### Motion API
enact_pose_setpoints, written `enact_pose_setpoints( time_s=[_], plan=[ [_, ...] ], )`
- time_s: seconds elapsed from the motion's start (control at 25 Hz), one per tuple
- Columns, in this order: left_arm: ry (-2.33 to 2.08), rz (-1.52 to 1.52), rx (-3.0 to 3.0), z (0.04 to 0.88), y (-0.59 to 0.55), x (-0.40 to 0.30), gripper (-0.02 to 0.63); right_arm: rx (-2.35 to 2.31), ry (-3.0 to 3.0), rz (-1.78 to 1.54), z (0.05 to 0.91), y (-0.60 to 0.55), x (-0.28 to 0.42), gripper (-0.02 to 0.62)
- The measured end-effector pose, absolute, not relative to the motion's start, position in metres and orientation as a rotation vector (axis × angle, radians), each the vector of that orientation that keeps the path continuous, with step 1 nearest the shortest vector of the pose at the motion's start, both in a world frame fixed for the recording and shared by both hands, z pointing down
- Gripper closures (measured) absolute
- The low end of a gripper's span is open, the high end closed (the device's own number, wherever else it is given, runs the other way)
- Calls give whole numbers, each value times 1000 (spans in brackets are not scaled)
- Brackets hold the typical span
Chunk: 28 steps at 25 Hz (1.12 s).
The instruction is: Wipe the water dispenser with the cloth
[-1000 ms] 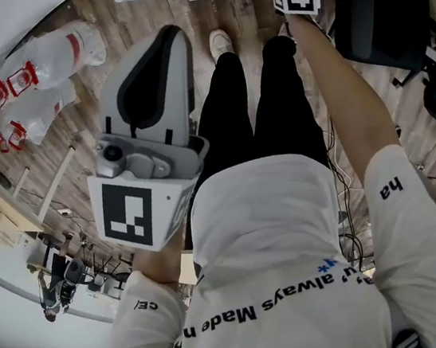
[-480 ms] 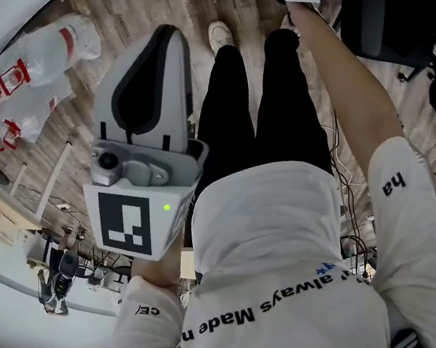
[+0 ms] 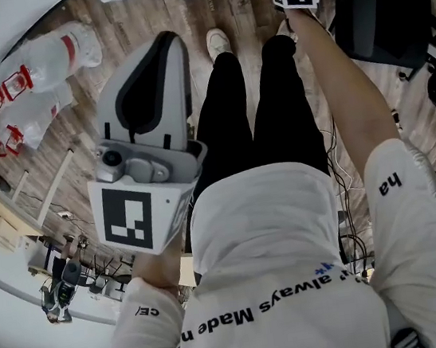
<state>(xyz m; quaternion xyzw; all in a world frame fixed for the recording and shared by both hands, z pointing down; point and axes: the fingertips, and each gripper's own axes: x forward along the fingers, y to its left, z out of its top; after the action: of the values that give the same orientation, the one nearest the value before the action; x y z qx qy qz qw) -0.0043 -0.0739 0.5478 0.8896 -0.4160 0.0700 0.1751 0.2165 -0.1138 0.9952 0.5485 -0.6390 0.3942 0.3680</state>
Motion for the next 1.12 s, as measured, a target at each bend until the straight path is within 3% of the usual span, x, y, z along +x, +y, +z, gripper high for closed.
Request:
enact_pose_setpoints(
  time_s=[0.56, 1.12],
  plan=[
    [-1175, 125, 2548, 489, -87, 5, 580, 1528, -1783, 912, 884, -86, 222, 537],
    [-1166, 82, 2587, 441, -94, -7, 580, 1644, -1958, 734, 716, -84, 200, 537]
  ],
)
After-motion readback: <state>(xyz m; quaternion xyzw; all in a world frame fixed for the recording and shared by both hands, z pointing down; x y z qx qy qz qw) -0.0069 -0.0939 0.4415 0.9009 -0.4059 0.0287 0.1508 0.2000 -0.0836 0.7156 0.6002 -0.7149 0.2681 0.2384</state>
